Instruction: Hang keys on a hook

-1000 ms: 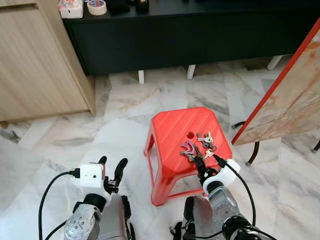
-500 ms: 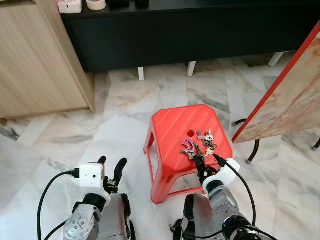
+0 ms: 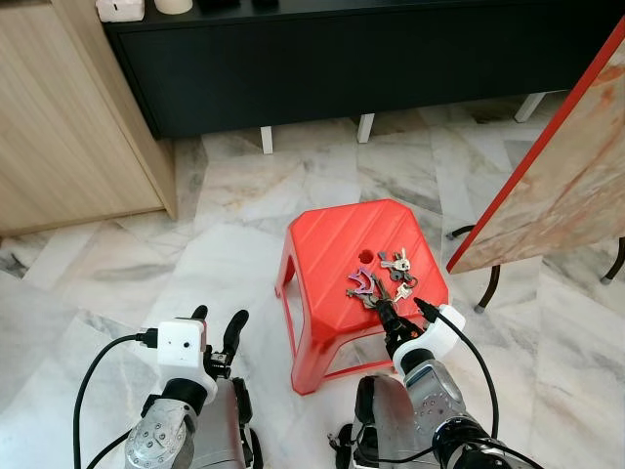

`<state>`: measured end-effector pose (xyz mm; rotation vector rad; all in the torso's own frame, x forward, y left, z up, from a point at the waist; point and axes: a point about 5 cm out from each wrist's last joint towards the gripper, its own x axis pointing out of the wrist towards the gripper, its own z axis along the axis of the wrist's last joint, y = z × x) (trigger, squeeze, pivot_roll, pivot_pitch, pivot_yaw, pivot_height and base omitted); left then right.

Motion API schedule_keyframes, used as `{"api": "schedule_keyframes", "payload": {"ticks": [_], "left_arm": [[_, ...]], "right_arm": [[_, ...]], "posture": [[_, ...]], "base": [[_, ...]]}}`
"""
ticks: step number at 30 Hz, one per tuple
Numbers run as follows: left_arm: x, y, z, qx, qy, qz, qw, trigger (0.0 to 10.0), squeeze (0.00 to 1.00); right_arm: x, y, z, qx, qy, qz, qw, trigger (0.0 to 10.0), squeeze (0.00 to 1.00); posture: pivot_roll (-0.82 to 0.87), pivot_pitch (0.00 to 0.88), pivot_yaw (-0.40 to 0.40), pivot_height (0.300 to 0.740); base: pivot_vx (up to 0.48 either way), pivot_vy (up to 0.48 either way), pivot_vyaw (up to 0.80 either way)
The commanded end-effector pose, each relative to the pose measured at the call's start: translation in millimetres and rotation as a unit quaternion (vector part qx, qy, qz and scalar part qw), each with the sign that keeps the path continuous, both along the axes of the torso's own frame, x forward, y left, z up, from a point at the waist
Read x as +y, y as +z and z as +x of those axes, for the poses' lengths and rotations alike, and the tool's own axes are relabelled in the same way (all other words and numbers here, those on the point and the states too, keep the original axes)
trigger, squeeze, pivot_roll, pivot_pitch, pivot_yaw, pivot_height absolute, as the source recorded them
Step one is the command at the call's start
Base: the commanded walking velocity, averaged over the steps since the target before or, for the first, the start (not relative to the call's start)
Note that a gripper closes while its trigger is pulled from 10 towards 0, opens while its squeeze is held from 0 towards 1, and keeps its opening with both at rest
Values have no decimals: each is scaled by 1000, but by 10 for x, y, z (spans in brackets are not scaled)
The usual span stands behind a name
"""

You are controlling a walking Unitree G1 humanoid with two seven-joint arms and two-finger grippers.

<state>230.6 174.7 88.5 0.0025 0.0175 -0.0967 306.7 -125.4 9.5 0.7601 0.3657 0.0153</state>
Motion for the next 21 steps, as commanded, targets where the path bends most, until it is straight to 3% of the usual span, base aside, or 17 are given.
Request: {"api": "schedule_keyframes", "payload": {"ticks": [1, 21], "left_arm": [[3, -20, -42, 9, 3, 0, 1000, 10000, 0], [-16, -40, -29, 12, -1, 7, 1000, 10000, 0]], "right_arm": [[21, -27, -27, 3, 6, 2, 1000, 0, 0], [112, 43, 15, -21, 23, 2, 1000, 0, 0]], "posture": [[136, 258, -85, 602], [132, 255, -84, 602]], "base": [[0, 0, 0], [0, 0, 0]]}}
